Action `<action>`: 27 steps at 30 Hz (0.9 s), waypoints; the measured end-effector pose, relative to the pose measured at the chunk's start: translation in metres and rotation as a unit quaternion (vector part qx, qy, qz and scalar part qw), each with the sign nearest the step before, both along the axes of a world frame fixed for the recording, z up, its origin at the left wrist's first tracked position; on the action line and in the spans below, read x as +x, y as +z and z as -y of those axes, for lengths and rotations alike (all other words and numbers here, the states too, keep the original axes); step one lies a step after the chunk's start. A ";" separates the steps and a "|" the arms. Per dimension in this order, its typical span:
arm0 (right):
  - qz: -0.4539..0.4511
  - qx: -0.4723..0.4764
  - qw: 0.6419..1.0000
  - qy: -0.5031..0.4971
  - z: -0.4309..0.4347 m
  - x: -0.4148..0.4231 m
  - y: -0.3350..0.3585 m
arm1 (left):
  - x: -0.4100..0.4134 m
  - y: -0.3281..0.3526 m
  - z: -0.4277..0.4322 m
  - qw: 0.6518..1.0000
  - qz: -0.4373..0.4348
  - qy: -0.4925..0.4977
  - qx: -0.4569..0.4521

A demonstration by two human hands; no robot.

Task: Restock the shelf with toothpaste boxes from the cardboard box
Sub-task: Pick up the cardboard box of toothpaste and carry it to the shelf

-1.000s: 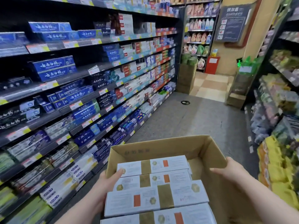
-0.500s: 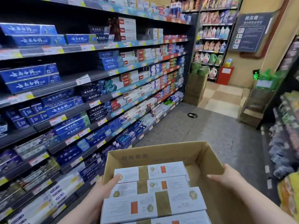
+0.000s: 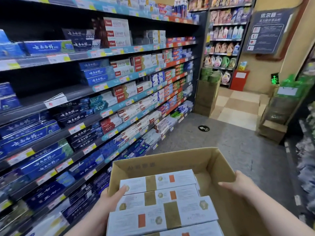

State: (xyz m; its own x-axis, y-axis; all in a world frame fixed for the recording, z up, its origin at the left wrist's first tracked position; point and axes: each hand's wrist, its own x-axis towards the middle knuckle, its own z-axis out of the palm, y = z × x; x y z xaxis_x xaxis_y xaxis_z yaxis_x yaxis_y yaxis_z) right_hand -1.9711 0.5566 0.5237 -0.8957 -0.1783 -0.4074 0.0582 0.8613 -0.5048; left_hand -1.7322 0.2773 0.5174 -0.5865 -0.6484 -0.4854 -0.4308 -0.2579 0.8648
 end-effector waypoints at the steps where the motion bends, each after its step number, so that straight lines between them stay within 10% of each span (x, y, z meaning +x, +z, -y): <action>1: 0.001 -0.003 1.000 0.007 0.003 -0.017 -0.002 | -0.011 0.002 -0.002 1.000 0.008 0.006 -0.010; 27: 0.012 0.022 0.988 0.155 0.092 -0.387 -0.028 | -0.307 -0.042 0.005 0.985 -0.012 0.168 0.030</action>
State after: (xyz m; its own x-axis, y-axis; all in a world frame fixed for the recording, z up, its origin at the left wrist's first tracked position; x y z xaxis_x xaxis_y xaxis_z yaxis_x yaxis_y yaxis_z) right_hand -2.3578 0.4647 0.4958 -0.7908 -0.4245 -0.4409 -0.2009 0.8605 -0.4681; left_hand -2.0395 0.2719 0.4754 -0.3554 -0.7784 -0.5174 -0.2932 -0.4328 0.8525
